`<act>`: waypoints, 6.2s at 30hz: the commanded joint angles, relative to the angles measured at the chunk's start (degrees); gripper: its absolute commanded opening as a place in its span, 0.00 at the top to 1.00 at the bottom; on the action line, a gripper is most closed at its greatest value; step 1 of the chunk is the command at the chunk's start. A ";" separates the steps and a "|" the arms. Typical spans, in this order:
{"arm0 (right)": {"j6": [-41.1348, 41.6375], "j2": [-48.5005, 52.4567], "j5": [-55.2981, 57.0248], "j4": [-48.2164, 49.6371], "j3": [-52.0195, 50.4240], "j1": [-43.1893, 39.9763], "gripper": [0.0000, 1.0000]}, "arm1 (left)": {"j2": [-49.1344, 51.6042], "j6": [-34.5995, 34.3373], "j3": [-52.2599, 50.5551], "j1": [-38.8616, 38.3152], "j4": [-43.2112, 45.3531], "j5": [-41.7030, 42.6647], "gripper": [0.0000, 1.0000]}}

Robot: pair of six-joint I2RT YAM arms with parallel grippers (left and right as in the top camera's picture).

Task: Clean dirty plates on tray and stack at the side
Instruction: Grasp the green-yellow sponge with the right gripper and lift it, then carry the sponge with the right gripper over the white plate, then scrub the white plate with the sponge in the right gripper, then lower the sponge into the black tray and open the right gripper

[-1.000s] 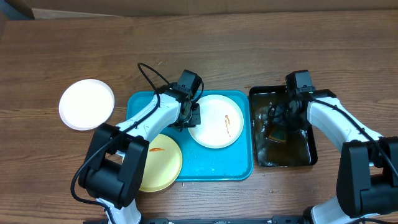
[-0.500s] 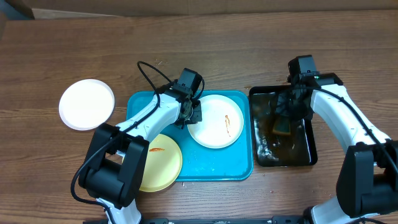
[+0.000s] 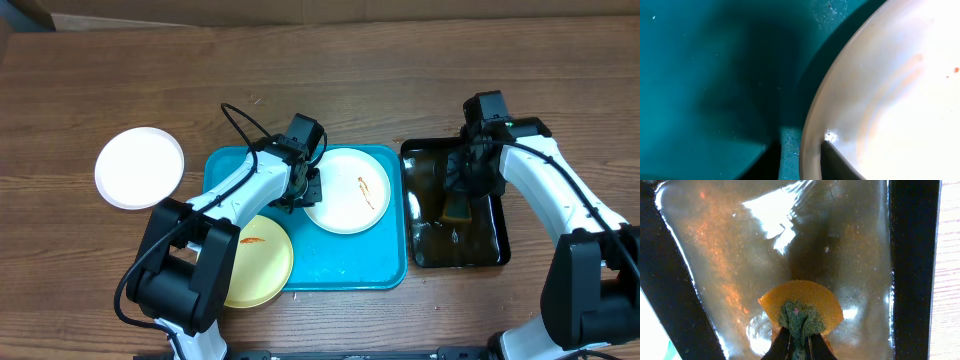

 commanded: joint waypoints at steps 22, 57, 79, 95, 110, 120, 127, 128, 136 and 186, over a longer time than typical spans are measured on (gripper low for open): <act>-1.79 -0.20 0.15 -4.85 7.34 0.24 0.96 | 0.07 3.13 1.27 0.22 -1.25 3.74 0.91; -1.73 -0.20 0.94 -6.21 12.55 13.62 0.96 | 0.07 -4.90 1.27 1.62 -4.33 0.92 0.96; 0.33 12.11 0.57 6.58 12.44 23.54 0.96 | 0.07 -4.61 1.27 1.62 -4.20 1.81 0.95; 13.62 21.75 -5.07 6.78 12.15 25.27 0.96 | 0.07 -3.34 1.27 1.62 -4.04 2.43 0.95; 14.73 21.75 -16.65 10.95 12.37 27.19 0.96 | 0.07 -3.15 1.27 1.62 -3.91 3.10 0.94; 8.02 20.33 -32.70 5.99 20.57 20.79 0.96 | 0.07 -2.91 1.27 1.62 -3.87 3.41 0.95; 5.55 15.52 -31.52 2.69 21.11 17.81 0.96 | 0.07 -2.91 1.27 1.62 -3.85 3.43 0.94; 5.57 15.04 -29.90 1.90 21.11 17.77 0.96 | 0.07 -2.91 1.27 1.62 -3.85 3.43 0.94; 6.75 14.80 -20.24 1.22 18.27 19.30 0.96 | 0.07 -2.89 1.27 1.62 -3.82 3.41 0.94; 4.33 -1.38 1.49 -2.58 4.11 4.66 0.96 | 0.07 -2.08 1.27 1.62 -3.28 3.89 0.91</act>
